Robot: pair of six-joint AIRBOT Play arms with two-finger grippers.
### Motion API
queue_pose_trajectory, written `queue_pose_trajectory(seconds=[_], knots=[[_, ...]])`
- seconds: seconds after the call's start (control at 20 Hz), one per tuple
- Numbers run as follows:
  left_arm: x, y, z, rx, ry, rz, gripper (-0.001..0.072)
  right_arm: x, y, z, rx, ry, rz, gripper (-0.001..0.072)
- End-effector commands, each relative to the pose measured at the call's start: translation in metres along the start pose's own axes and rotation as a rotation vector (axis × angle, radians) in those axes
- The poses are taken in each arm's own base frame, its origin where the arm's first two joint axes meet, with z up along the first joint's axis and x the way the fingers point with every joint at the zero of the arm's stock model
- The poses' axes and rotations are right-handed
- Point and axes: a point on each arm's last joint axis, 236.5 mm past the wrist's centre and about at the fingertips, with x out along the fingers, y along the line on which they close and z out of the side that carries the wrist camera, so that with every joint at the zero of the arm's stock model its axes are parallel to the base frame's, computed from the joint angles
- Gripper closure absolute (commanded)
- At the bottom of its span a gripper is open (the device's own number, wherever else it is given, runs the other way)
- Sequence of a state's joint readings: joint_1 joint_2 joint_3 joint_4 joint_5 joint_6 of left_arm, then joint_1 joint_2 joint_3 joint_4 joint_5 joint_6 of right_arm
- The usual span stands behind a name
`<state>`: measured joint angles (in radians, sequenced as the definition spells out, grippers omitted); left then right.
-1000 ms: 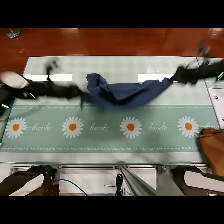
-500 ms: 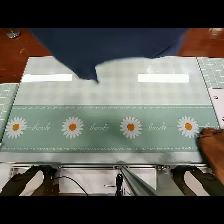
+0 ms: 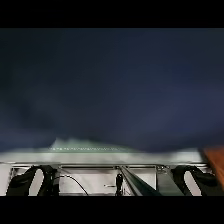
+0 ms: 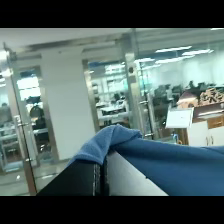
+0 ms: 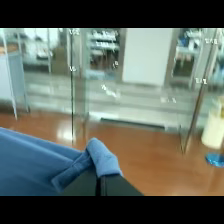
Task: Fold the shirts.
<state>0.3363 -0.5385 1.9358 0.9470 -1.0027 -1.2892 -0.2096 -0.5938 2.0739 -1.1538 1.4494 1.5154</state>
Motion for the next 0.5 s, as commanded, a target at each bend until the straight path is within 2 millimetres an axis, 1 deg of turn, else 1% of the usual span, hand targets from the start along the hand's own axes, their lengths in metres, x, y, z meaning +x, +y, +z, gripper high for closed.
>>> queue_pose_trajectory(seconds=[0.0,0.05,0.1,0.15,0.2,0.25,0.3,0.35,0.4,0.45], knots=[[-0.006,0.004,-0.058,-0.073,0.210,0.030,0.0690,-0.004,-0.005,-0.032,0.017,0.118,-0.028,0.0688],[0.004,0.004,-0.094,-0.158,0.303,-0.002,0.0690,0.005,-0.008,-0.043,0.034,0.158,-0.021,0.0688],[0.014,0.000,-0.130,-0.240,0.383,-0.047,0.0690,0.017,-0.010,-0.059,0.056,0.212,-0.009,0.0688],[0.024,-0.004,-0.172,-0.338,0.466,-0.089,0.0689,0.030,-0.013,-0.076,0.082,0.269,0.004,0.0688],[0.031,-0.003,-0.217,-0.432,0.544,-0.109,0.0690,0.045,-0.019,-0.099,0.114,0.335,0.007,0.0688],[0.037,-0.001,-0.256,-0.491,0.599,-0.115,0.0690,0.062,-0.027,-0.123,0.148,0.395,0.007,0.0688],[0.044,0.008,-0.298,-0.557,0.643,-0.088,0.0690,0.079,-0.035,-0.145,0.180,0.440,0.003,0.0688],[0.049,0.016,-0.333,-0.608,0.678,-0.056,0.0690,0.097,-0.043,-0.168,0.219,0.478,-0.004,0.0688],[0.054,0.020,-0.367,-0.636,0.715,-0.041,0.0690,0.116,-0.050,-0.197,0.260,0.531,-0.004,0.0688],[0.060,0.019,-0.393,-0.662,0.751,-0.043,0.0690,0.135,-0.059,-0.228,0.293,0.597,-0.010,0.0688]])
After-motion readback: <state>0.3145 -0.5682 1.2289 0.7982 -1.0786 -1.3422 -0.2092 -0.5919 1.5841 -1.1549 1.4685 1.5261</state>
